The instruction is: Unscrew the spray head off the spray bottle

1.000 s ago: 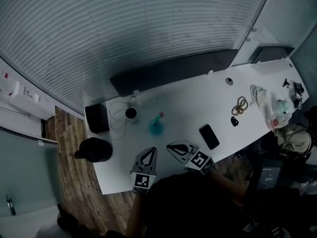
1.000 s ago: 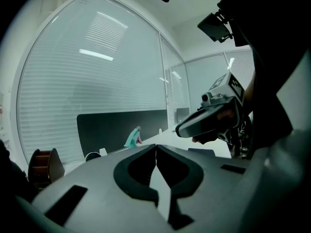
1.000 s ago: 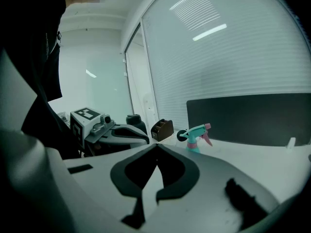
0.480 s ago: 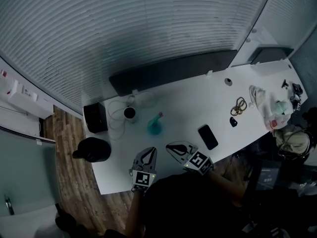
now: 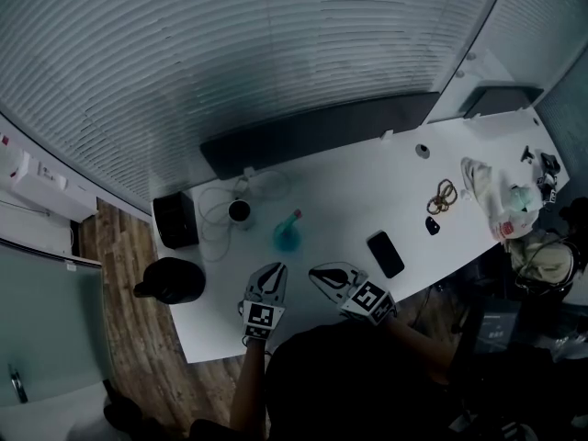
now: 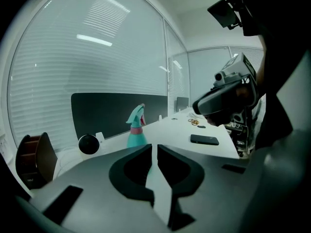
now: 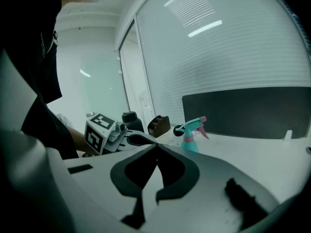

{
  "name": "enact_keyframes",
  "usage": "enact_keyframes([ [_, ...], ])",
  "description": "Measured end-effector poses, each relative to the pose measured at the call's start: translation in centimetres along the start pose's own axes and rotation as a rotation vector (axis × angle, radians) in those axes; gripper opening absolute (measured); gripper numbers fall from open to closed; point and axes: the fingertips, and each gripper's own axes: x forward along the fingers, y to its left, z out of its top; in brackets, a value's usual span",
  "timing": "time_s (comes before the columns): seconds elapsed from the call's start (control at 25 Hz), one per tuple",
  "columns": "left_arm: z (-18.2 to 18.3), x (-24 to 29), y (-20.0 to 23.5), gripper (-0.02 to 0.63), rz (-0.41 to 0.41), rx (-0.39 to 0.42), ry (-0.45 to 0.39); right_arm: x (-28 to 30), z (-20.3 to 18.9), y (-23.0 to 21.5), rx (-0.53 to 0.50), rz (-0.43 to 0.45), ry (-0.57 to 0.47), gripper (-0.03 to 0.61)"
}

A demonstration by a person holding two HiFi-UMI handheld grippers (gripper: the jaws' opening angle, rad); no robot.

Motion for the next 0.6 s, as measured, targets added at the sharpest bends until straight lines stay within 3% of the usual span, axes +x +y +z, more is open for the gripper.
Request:
enact_keyframes([
  [0.16, -1.1, 1.3, 0.9, 0.040, -0.005, -0.009, 0.028, 0.2, 0.3, -0.2, 0.017, -0.007, -0.002, 0.000],
  [0.28, -2.1, 2.3, 1.0, 0.099, -0.035, -0.025, 0.047, 0.5, -0.1, -0.7, 0.019, -0.007, -0.003, 0.000],
  [0.4, -3.2, 3.1, 0.7, 0.226, -0.079, -0.031, 0.084, 0.8, -0.1, -0.9, 0.028, -0.006, -0.004, 0.000],
  [0.6, -3.8, 4.4, 1.8, 0.357, -0.058, -0.038, 0.102, 1.1, 0.1, -0.8, 0.050, -0.009, -0.001, 0.000],
])
